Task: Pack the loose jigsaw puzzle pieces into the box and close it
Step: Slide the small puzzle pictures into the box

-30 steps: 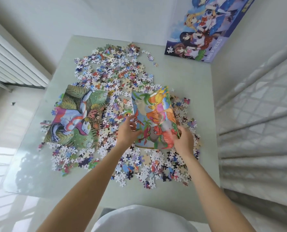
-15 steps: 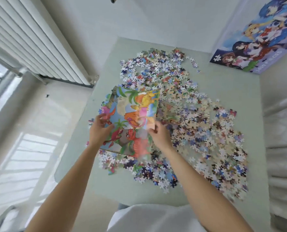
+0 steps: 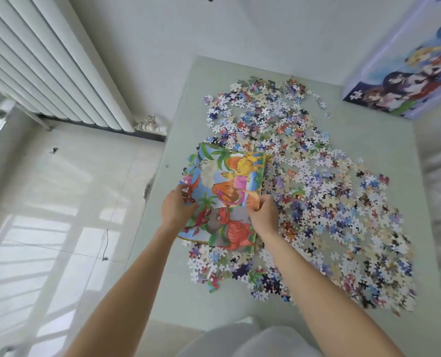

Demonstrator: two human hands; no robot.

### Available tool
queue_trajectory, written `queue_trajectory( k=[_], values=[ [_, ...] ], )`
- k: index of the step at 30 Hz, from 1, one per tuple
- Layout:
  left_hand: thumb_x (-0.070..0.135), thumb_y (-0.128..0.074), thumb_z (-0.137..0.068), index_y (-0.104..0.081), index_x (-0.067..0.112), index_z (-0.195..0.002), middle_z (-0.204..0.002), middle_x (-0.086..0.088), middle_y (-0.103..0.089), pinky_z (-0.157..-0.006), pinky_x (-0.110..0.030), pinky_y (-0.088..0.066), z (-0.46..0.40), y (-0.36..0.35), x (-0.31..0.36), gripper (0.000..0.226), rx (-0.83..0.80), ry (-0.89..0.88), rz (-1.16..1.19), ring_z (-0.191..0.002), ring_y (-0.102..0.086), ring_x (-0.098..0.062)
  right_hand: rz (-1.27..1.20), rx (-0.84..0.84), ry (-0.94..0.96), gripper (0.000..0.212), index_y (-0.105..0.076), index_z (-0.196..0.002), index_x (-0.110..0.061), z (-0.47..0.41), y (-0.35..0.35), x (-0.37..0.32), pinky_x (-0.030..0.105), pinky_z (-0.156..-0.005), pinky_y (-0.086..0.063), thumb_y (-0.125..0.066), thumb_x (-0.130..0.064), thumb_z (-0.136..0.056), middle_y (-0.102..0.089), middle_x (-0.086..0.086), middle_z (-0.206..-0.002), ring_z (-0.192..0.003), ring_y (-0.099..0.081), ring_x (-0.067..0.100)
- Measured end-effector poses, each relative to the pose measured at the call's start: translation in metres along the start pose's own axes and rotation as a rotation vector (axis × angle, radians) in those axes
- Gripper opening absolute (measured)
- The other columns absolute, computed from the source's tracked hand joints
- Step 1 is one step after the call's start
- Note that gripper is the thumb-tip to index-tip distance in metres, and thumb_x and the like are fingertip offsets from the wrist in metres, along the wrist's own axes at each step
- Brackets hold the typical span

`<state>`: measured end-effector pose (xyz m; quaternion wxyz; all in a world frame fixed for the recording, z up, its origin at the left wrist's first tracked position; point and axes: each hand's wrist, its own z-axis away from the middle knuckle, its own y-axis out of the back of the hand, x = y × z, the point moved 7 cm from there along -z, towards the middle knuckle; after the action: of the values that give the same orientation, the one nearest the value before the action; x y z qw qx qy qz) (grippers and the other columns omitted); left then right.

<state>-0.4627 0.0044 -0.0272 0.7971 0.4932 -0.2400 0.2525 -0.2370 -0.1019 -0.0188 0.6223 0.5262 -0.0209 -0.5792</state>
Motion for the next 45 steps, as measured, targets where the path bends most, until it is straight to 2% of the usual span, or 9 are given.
queue_trajectory(
  k=[6, 11, 16, 20, 26, 30, 34, 42, 45],
  values=[
    [-0.001, -0.057, -0.082, -0.061, 0.016, -0.114, -0.105, -0.004, -0.06, -0.089, -0.032, -0.045, 0.014, 0.013, 0.035, 0.036, -0.036, -0.102, 0.353, -0.102, -0.058, -0.025, -0.332, -0.216, -0.069, 0.025, -0.062, -0.108, -0.005, 0.011, 0.014, -0.009, 0.027, -0.07, -0.041, -0.056, 0.002, -0.084, -0.065, 0.013, -0.102, -0.092, -0.06, 0.027],
    [-0.002, -0.048, -0.09, -0.056, 0.027, -0.11, -0.112, 0.0, -0.063, -0.094, -0.037, -0.048, 0.031, 0.014, 0.092, 0.036, -0.192, -0.25, 0.611, -0.105, -0.06, -0.019, -0.283, -0.149, 0.06, 0.029, -0.053, -0.09, -0.014, 0.009, 0.075, -0.013, 0.029, -0.063, -0.037, -0.044, -0.041, -0.096, -0.051, -0.003, -0.075, -0.066, -0.048, 0.012],
    [0.006, -0.053, -0.091, -0.052, 0.032, -0.104, -0.101, 0.002, -0.066, -0.074, -0.033, -0.051, 0.04, -0.002, 0.173, 0.029, -0.263, -0.361, 0.527, -0.08, -0.061, -0.018, -0.158, 0.092, 0.277, 0.028, -0.051, -0.077, -0.017, -0.005, 0.163, -0.005, 0.032, -0.055, -0.033, -0.047, -0.038, -0.095, -0.05, 0.001, -0.063, -0.057, -0.045, 0.018],
    [0.026, -0.059, -0.09, -0.062, 0.021, -0.102, -0.1, 0.007, -0.067, -0.076, -0.018, -0.052, 0.041, -0.026, 0.261, 0.013, -0.209, -0.497, 0.278, -0.085, -0.063, -0.006, -0.064, 0.234, 0.345, 0.028, -0.056, -0.084, -0.009, -0.022, 0.248, 0.01, 0.037, -0.05, -0.039, -0.056, -0.036, -0.091, -0.058, 0.013, -0.061, -0.055, -0.055, 0.032],
    [0.028, -0.068, -0.083, -0.072, 0.014, -0.096, -0.09, 0.007, -0.069, -0.066, -0.003, -0.044, 0.038, -0.051, 0.393, 0.02, -0.054, -0.636, 0.184, -0.073, -0.061, 0.002, -0.036, 0.425, 0.405, 0.022, -0.044, -0.087, -0.013, -0.06, 0.382, 0.02, 0.03, -0.052, -0.033, -0.057, -0.03, -0.092, -0.057, -0.004, -0.072, -0.065, -0.056, 0.021],
    [0.026, -0.057, -0.091, -0.065, 0.008, -0.088, -0.074, 0.002, -0.068, -0.072, -0.031, -0.054, 0.034, -0.06, 0.491, 0.019, -0.017, -0.667, 0.286, -0.071, -0.066, -0.015, -0.142, 0.438, 0.465, 0.025, -0.038, -0.082, -0.016, -0.098, 0.464, 0.0, 0.033, -0.066, -0.044, -0.048, -0.034, -0.095, -0.07, 0.01, -0.089, -0.084, -0.065, 0.025],
    [0.025, -0.054, -0.092, -0.058, 0.012, -0.078, -0.071, 0.003, -0.065, -0.069, -0.031, -0.048, 0.031, -0.046, 0.59, 0.019, 0.091, -0.784, 0.415, -0.074, -0.065, -0.018, -0.212, 0.548, 0.614, 0.027, -0.038, -0.077, -0.016, -0.128, 0.551, -0.043, 0.03, -0.068, -0.043, -0.042, -0.031, -0.098, -0.071, 0.011, -0.094, -0.087, -0.066, 0.018],
    [0.024, -0.053, -0.094, -0.051, 0.004, -0.082, -0.072, 0.0, -0.062, -0.059, -0.022, -0.045, 0.024, -0.039, 0.708, 0.024, 0.088, -1.021, 0.566, -0.062, -0.059, -0.005, -0.439, 0.645, 0.876, 0.017, -0.046, -0.106, -0.013, -0.175, 0.658, -0.093, 0.004, -0.072, -0.042, -0.04, -0.027, -0.1, -0.063, -0.002, -0.107, -0.102, -0.063, 0.011],
    [0.028, -0.052, -0.094, -0.05, 0.002, -0.086, -0.08, -0.007, -0.065, -0.06, -0.037, -0.051, 0.007, -0.051, 0.72, 0.028, 0.068, -1.032, 0.54, -0.069, -0.064, -0.011, -0.448, 0.651, 0.872, 0.02, -0.047, -0.108, -0.012, -0.196, 0.666, -0.093, 0.003, -0.071, -0.041, -0.04, -0.029, -0.099, -0.064, -0.002, -0.106, -0.101, -0.063, 0.01]
  ],
)
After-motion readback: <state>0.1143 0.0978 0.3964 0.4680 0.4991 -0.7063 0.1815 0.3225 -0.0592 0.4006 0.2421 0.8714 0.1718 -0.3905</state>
